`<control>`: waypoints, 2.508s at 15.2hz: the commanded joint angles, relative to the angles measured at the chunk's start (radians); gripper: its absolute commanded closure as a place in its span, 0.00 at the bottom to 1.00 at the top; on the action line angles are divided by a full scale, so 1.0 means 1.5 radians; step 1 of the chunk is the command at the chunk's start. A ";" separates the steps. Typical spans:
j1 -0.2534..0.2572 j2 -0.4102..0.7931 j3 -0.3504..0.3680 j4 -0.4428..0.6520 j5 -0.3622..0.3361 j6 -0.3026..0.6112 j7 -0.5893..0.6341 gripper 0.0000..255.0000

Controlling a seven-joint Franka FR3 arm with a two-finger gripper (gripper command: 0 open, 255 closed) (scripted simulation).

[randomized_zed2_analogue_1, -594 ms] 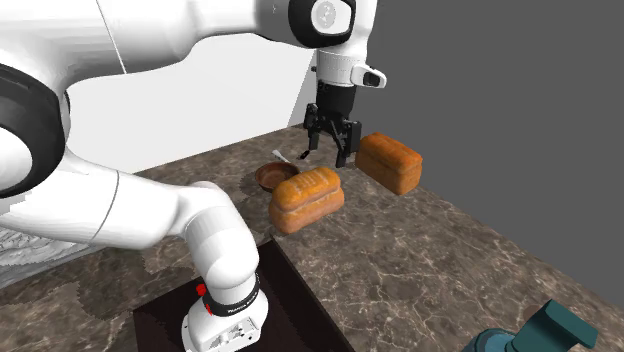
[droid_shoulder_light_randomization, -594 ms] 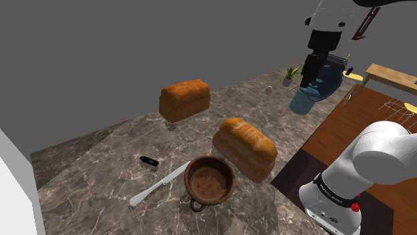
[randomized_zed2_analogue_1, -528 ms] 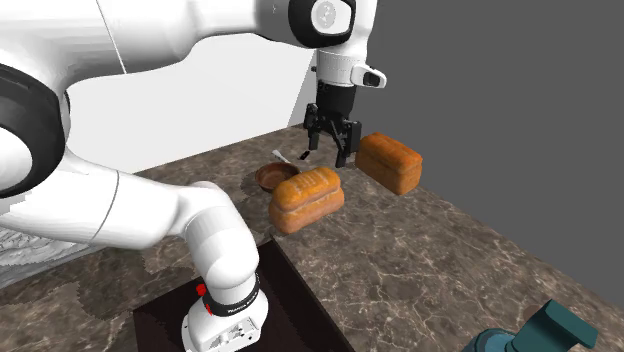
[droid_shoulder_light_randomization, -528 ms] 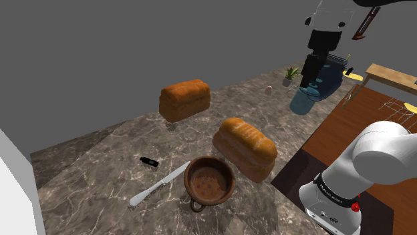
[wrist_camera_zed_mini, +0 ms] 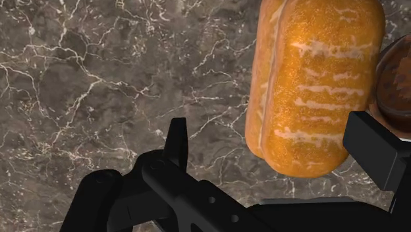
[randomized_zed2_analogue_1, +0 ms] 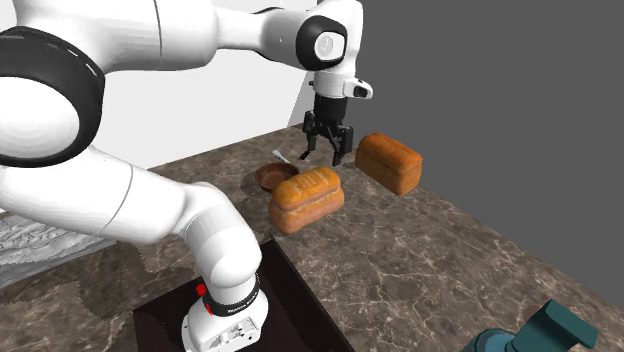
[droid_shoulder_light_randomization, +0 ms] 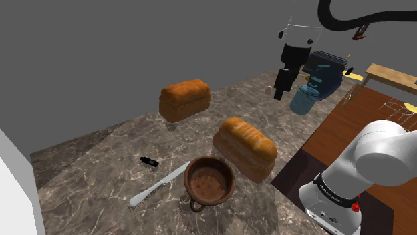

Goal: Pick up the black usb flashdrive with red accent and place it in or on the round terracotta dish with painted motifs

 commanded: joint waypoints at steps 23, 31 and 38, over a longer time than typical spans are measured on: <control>0.093 0.480 0.190 0.161 -0.026 0.405 0.167 0.00; 0.156 0.670 0.199 0.312 -0.130 0.456 0.249 0.00; 0.236 0.834 0.180 0.488 -0.203 0.457 0.292 0.00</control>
